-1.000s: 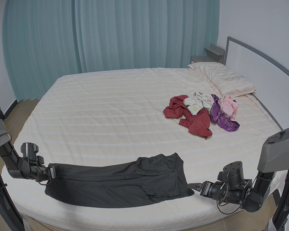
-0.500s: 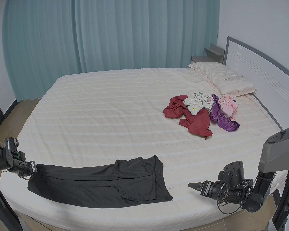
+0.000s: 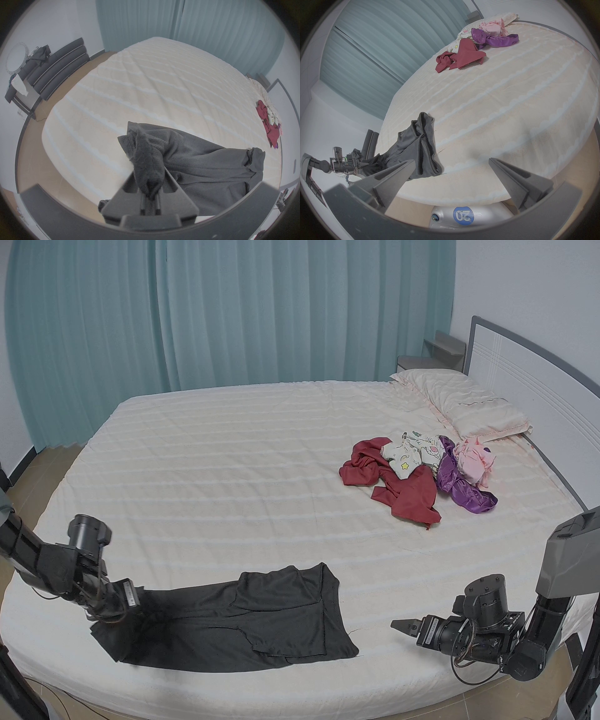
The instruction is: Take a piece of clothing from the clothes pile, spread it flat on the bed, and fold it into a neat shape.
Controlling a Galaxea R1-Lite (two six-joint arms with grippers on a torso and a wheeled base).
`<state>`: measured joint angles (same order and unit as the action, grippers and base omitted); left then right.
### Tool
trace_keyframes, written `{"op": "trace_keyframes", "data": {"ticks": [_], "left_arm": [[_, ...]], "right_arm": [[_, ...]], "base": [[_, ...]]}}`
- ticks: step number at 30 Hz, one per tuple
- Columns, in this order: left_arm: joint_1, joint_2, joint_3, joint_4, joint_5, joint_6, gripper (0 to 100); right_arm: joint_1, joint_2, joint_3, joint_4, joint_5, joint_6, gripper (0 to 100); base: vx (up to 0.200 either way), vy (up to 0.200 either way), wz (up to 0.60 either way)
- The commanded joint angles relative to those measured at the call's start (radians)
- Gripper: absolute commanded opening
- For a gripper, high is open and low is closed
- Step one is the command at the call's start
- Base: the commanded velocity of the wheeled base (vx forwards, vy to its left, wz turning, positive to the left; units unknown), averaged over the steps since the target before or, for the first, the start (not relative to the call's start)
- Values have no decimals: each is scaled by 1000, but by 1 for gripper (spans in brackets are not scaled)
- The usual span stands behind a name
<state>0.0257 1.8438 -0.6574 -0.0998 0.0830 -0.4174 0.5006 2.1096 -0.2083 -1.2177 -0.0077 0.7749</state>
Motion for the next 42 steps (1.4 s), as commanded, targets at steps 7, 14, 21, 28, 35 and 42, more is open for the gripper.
{"op": "trace_keyframes", "data": {"ticks": [7,14,21,28,35,42], "left_arm": [[-550,155,-358,295,144,-517,0],[-638,279,-519,301,153,-564,0],[-649,310,-599,296,121,-564,0],[-656,275,-637,284,-22,-564,0],[-665,293,-679,239,-38,-558,0],[-661,307,-689,213,-54,-546,100]], "right_arm": [[-1,0,1,-2,0,-2,100],[-1,0,0,-2,0,-9,100],[-1,0,-2,-2,0,-14,100],[1,1,-3,-2,0,-14,100],[4,1,-3,-2,0,-14,100],[4,3,-5,-2,0,-14,100]], "base": [[0,0,0],[0,0,0],[0,0,0],[0,0,0],[0,0,0],[0,0,0]]}}
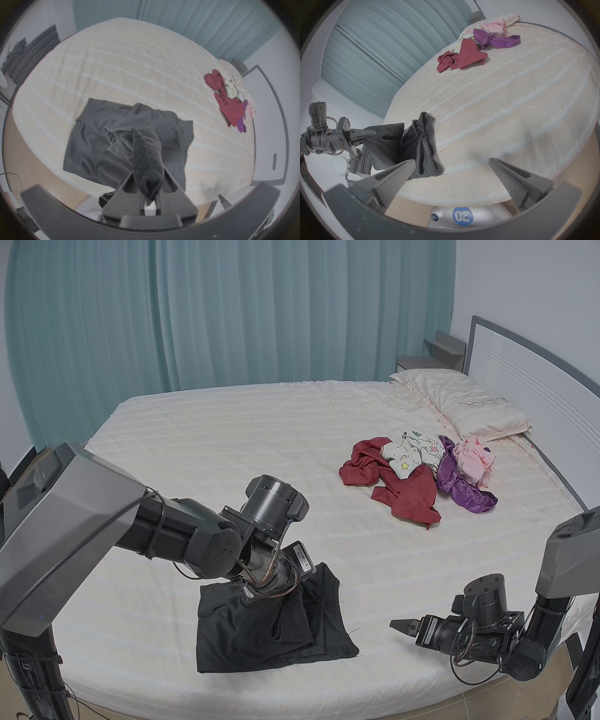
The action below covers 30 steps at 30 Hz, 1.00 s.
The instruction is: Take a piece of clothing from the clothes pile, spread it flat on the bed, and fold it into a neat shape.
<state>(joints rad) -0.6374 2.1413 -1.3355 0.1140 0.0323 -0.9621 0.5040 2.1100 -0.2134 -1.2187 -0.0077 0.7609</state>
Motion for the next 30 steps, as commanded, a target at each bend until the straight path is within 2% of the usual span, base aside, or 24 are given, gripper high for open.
{"op": "trace_keyframes", "data": {"ticks": [1,10,14,15,17,23,30], "left_arm": [[2,12,-17,1,-3,-1,100],[15,26,-5,10,-3,-10,100],[45,-1,27,9,-3,-13,100],[84,-50,81,1,-6,-20,100],[102,-80,122,-1,-12,-23,100],[185,-279,423,-59,-163,-127,100],[340,-356,728,-252,-361,-129,100]], "right_arm": [[1,2,0,1,0,0,100],[4,8,5,-1,0,2,100],[4,8,6,-1,0,2,100],[4,7,6,-1,0,2,100],[4,5,6,-1,0,2,100],[4,-1,3,-1,0,0,100],[-1,7,5,-59,-3,-11,100]], "base": [[0,0,0],[0,0,0],[0,0,0],[0,0,0],[0,0,0],[0,0,0],[-171,0,0]]}}
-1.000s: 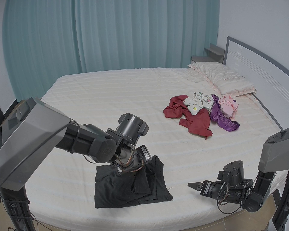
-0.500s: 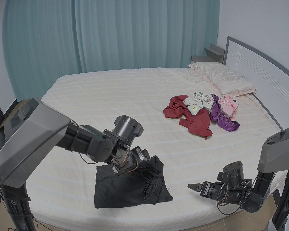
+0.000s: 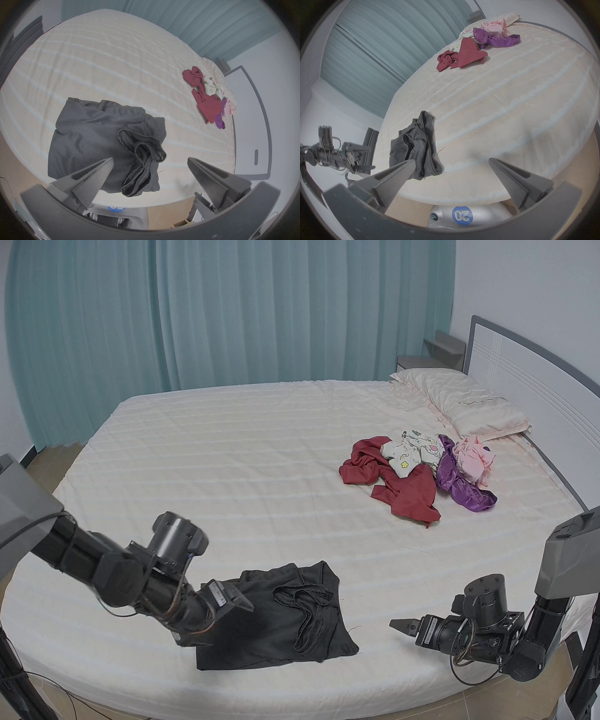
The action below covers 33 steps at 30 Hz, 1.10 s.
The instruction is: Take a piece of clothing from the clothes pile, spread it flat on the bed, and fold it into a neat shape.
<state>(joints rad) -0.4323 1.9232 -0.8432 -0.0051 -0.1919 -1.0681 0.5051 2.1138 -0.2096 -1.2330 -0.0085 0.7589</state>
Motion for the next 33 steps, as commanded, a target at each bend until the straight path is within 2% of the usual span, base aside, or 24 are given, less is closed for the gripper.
{"op": "trace_keyframes", "data": {"ticks": [1,4,6,10,17,20,22,26,33], "left_arm": [[147,-142,274,-162,-158,-21,100],[168,-136,354,-250,-185,-21,100],[173,-132,381,-292,-176,-18,100],[175,-127,392,-311,-175,-20,100],[173,-128,388,-312,-175,-21,100],[179,-128,388,-314,-181,-20,100],[193,-127,386,-314,-182,-18,100],[221,-135,394,-317,-192,-16,100],[221,-135,397,-317,-199,-16,100]], "right_arm": [[0,0,-1,-54,-4,-12,100],[7,3,-11,-56,-5,-23,100],[27,12,-28,-56,-5,-29,100],[61,20,-116,-16,-8,-78,100],[144,18,-395,320,-11,-118,100],[190,58,-470,403,-13,-121,100],[207,91,-511,429,-30,-132,100],[220,184,-600,443,-143,-167,100],[243,227,-619,448,-168,-184,100]], "base": [[0,0,0],[0,0,0],[0,0,0],[0,0,0],[0,0,0],[0,200,0],[0,200,0],[0,200,0],[0,171,0]]}}
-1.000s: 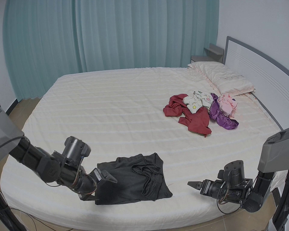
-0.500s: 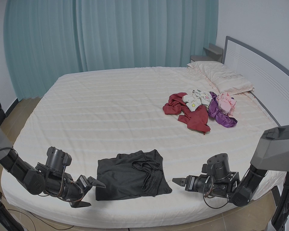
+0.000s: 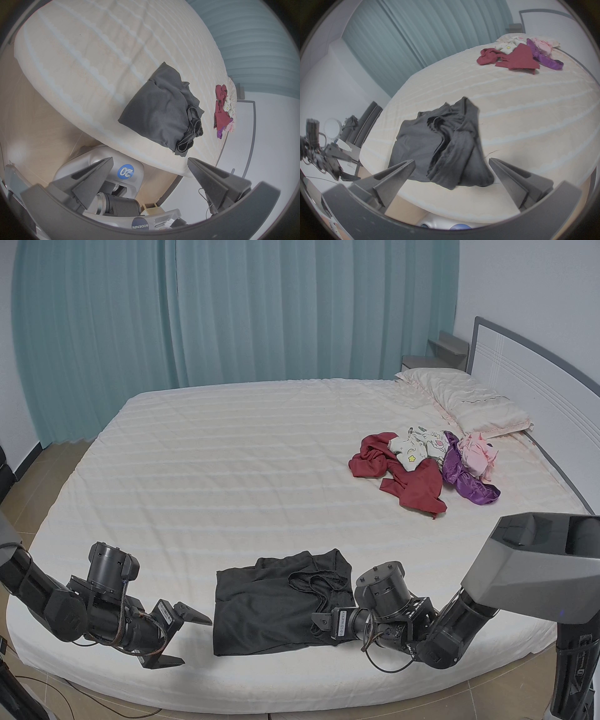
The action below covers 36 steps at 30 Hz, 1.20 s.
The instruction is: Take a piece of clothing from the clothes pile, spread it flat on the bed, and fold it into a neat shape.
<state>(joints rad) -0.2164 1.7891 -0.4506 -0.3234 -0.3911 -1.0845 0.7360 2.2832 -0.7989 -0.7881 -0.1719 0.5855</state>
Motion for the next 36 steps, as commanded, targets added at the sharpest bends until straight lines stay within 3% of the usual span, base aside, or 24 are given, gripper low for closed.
{"op": "trace_keyframes", "data": {"ticks": [1,4,7,16,26,36], "left_arm": [[5,-1,4,1,0,0,100],[5,-1,10,0,5,0,100],[3,-1,10,0,6,0,100],[0,3,12,0,9,1,100],[0,4,12,0,9,1,100],[0,6,10,0,8,1,100]], "right_arm": [[13,58,-29,3,-4,-10,100],[5,56,-55,40,-29,-52,100],[-13,55,-88,99,-113,-90,100],[-18,114,-77,101,-186,-171,100],[-129,9,9,95,-172,-179,100],[-247,-47,152,67,-92,-217,100]], "base": [[0,0,0],[0,0,0],[0,0,0],[0,0,0],[0,0,0],[0,0,0]]}}
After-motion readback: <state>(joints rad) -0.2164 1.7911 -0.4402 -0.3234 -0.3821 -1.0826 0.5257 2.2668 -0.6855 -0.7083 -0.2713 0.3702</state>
